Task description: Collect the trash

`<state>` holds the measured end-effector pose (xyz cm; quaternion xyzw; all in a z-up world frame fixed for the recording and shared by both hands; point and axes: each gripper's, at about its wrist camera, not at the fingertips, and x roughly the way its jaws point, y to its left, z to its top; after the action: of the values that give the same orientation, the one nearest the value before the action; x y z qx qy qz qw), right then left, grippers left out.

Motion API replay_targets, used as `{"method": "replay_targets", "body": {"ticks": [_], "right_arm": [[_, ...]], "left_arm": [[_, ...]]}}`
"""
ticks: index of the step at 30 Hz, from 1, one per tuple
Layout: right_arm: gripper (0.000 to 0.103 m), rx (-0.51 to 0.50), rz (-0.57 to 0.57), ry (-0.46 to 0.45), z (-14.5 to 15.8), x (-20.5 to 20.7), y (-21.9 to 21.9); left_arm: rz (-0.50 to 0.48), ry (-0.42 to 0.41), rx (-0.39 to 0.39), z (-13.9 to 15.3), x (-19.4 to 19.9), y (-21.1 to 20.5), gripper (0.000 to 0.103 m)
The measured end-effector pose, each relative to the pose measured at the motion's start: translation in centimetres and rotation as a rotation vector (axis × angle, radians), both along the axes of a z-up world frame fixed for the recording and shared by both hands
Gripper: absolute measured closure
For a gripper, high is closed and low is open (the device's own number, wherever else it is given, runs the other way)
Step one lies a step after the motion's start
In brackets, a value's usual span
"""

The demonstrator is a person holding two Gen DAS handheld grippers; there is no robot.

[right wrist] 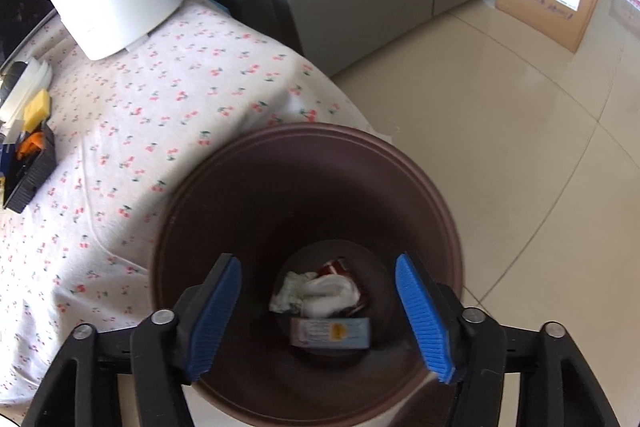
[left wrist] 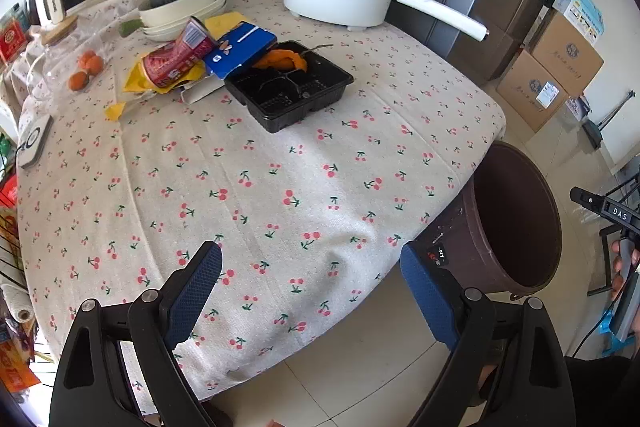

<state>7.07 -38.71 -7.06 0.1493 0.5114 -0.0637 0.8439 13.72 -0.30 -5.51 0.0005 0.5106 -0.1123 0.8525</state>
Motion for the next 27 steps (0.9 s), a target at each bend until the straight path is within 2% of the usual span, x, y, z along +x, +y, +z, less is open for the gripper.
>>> {"method": "replay_targets", "body": {"ticks": [13,17,22,27], "right_arm": [[0.027,0.008,0.067,-0.029,1.2,1.7,5.0],[0.025,-0.001,0.095,-0.039,1.6,2.4,6.9],[0.022,-0.006,0.138,-0.052,2.1,3.3,9.8],[0.013,-0.010,0.191,-0.065,2.4,4.5,13.5]], "left_arm": [[0.105,-0.020,-0.004,0.8,-0.5,5.8,0.010],[0.149,-0.048,0.019,1.1,-0.7,7.6,0.000],[0.198,-0.059,0.034,1.1,-1.0,10.1,0.000],[0.233,-0.044,0.036,0.8,-1.2,12.5,0.000]]}}
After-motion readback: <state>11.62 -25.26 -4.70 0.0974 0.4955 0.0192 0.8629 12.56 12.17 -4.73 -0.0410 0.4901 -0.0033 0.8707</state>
